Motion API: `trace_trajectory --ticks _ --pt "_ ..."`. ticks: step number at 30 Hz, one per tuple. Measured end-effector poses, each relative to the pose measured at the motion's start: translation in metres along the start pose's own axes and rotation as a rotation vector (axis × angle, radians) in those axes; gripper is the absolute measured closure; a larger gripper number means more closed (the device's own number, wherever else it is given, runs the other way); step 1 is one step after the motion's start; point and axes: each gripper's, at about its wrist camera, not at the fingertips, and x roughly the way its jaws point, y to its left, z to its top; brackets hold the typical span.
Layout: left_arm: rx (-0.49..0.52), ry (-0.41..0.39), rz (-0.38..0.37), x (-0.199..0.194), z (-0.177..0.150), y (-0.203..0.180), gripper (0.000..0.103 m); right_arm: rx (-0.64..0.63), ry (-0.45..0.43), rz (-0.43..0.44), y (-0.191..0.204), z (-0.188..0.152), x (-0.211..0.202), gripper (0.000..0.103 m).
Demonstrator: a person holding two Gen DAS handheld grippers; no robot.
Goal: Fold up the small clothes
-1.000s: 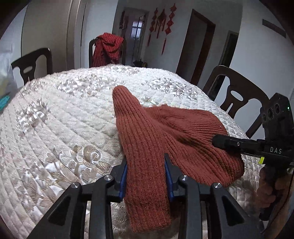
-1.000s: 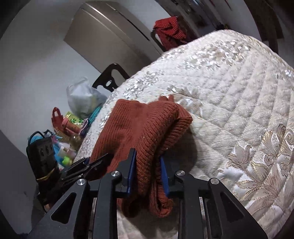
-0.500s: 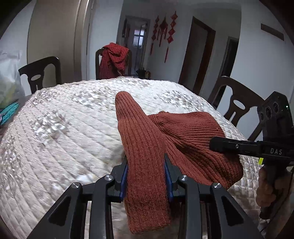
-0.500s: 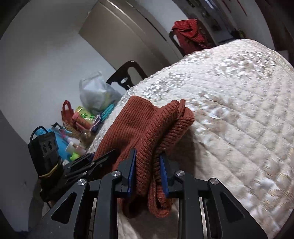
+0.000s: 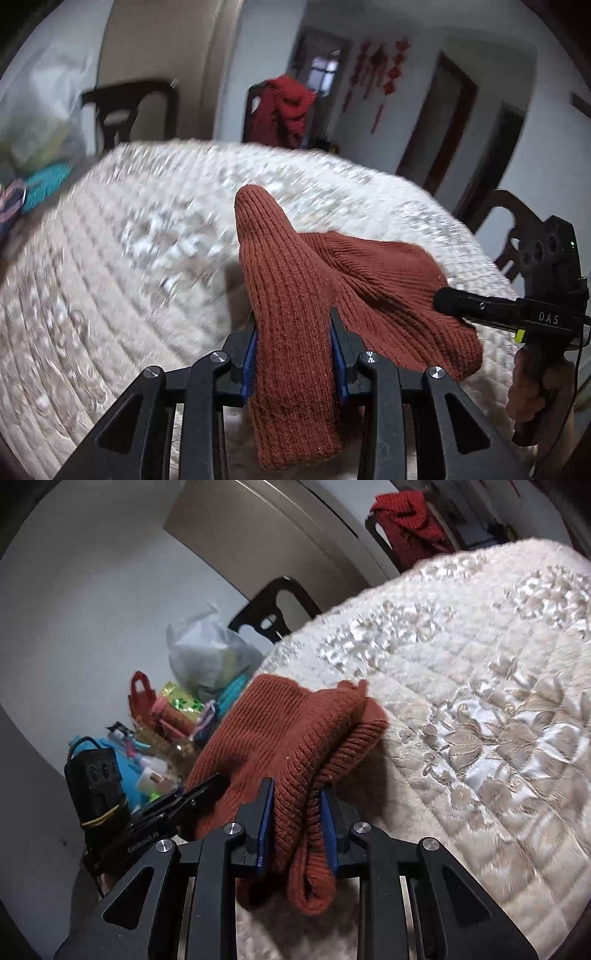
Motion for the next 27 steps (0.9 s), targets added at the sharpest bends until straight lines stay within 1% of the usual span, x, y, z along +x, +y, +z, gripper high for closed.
trace_trajectory --ticks 1,2,3,4,6,8,11,13,16,17,18,20,22,25,27 --pt "-0.023 0.019 0.009 0.007 -0.005 0.006 0.067 0.013 0.014 -0.023 -0.007 0.000 0.006 0.079" --pt "-0.046 0.033 0.002 0.011 -0.009 0.010 0.064 0.024 0.028 -0.046 -0.013 0.000 0.009 0.078" --pt "-0.069 0.033 -0.011 0.011 -0.012 0.013 0.062 0.046 0.042 -0.079 -0.021 0.000 0.012 0.078" --pt "-0.083 0.029 -0.021 0.008 -0.014 0.014 0.062 0.071 0.049 -0.092 -0.028 -0.002 0.011 0.078" --pt "-0.082 0.019 -0.007 0.000 -0.014 0.011 0.061 0.084 0.036 -0.103 -0.031 -0.005 0.002 0.077" --pt "-0.063 -0.002 0.016 -0.010 -0.013 0.005 0.061 0.062 0.009 -0.133 -0.026 -0.004 -0.011 0.077" --pt "-0.035 -0.048 0.033 -0.021 -0.005 -0.001 0.062 -0.002 -0.038 -0.131 -0.008 0.001 -0.027 0.077" --pt "-0.019 -0.059 0.036 -0.023 -0.002 -0.008 0.062 -0.055 -0.047 -0.137 0.009 0.002 -0.030 0.077" --pt "0.009 -0.054 0.039 -0.028 -0.011 -0.017 0.062 -0.155 -0.005 -0.150 0.034 -0.011 -0.023 0.077" --pt "0.022 -0.052 0.041 -0.029 -0.016 -0.019 0.062 -0.214 0.021 -0.170 0.043 -0.022 -0.020 0.077" --pt "0.033 -0.050 0.044 -0.030 -0.020 -0.021 0.062 -0.247 0.039 -0.187 0.047 -0.028 -0.017 0.077" --pt "0.052 -0.043 0.051 -0.030 -0.027 -0.023 0.062 -0.311 0.084 -0.245 0.047 -0.040 -0.009 0.079" --pt "0.071 -0.035 0.061 -0.026 -0.031 -0.025 0.062 -0.338 0.126 -0.310 0.041 -0.046 0.002 0.080" --pt "0.097 -0.035 0.082 -0.019 -0.034 -0.029 0.062 -0.315 0.119 -0.284 0.031 -0.048 -0.002 0.080" --pt "0.099 -0.036 0.092 -0.022 -0.035 -0.031 0.062 -0.327 0.118 -0.292 0.032 -0.049 -0.004 0.080"
